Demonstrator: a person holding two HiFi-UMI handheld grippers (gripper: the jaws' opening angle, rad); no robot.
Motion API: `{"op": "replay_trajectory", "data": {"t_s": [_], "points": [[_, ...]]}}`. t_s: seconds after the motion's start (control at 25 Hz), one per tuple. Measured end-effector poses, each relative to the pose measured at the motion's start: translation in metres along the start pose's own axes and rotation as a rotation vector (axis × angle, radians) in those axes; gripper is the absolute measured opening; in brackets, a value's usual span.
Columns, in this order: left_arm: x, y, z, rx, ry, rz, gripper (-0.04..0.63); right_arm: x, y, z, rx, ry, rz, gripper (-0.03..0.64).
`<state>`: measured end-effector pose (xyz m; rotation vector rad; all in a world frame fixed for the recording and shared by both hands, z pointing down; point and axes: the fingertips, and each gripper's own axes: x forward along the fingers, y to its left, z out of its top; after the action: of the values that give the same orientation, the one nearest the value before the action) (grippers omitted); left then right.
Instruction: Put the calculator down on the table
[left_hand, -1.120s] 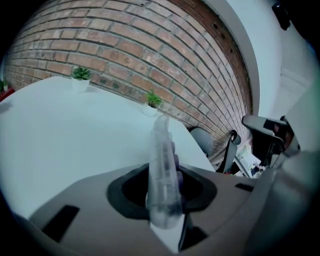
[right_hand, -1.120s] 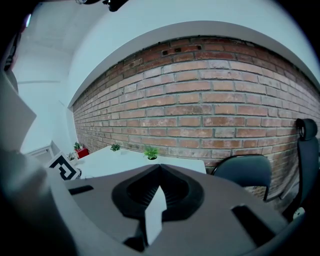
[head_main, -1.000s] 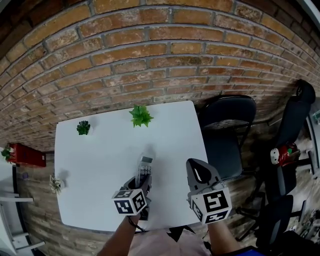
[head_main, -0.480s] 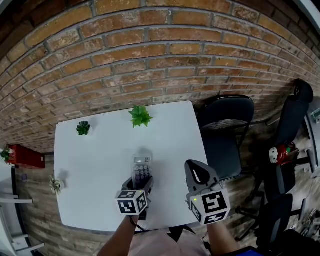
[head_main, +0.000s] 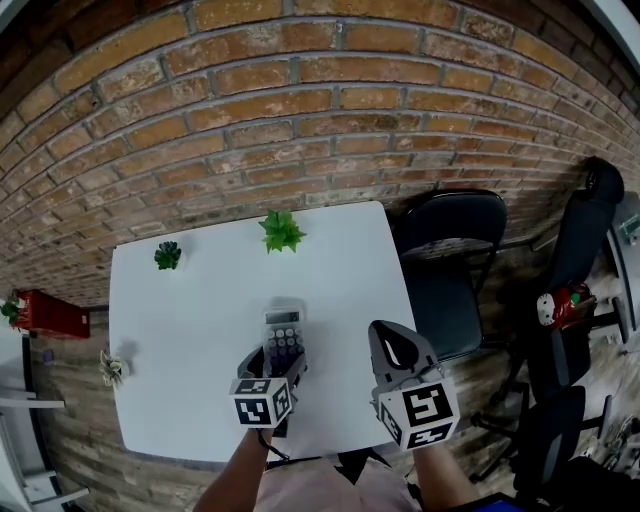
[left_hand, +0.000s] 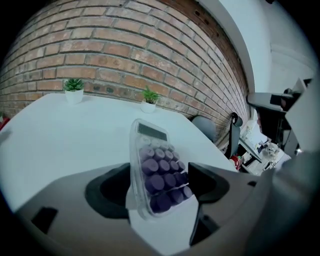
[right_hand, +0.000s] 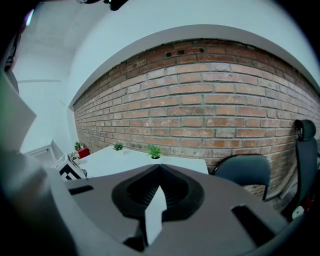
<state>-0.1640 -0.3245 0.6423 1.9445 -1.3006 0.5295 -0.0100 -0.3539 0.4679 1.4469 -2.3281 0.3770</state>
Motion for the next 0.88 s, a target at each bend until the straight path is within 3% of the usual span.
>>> {"op": "replay_trajectory", "data": {"t_s": [0.32,0.52,0.72,0.8,0.88], "points": [[-0.022,0.007,0.012,0.092,-0.064,0.061,0.364,-0.005,0.004,0.003,-0.009,-0.013,0.004,0.003],[-0.068,-0.016,0.063,0.142,-0.260,0.060,0.362,-0.008,0.014,0.018,-0.025,-0.058,0.035,0.003],[-0.126,-0.058,0.134,0.168,-0.485,0.018,0.340,-0.020,0.027,0.059,-0.068,-0.156,0.073,0.003],[-0.155,-0.071,0.161,0.191,-0.581,0.036,0.299,-0.027,0.034,0.079,-0.095,-0.205,0.090,0.003],[-0.185,-0.079,0.185,0.216,-0.681,0.078,0.189,-0.034,0.039,0.099,-0.123,-0.253,0.105,0.003]]}}
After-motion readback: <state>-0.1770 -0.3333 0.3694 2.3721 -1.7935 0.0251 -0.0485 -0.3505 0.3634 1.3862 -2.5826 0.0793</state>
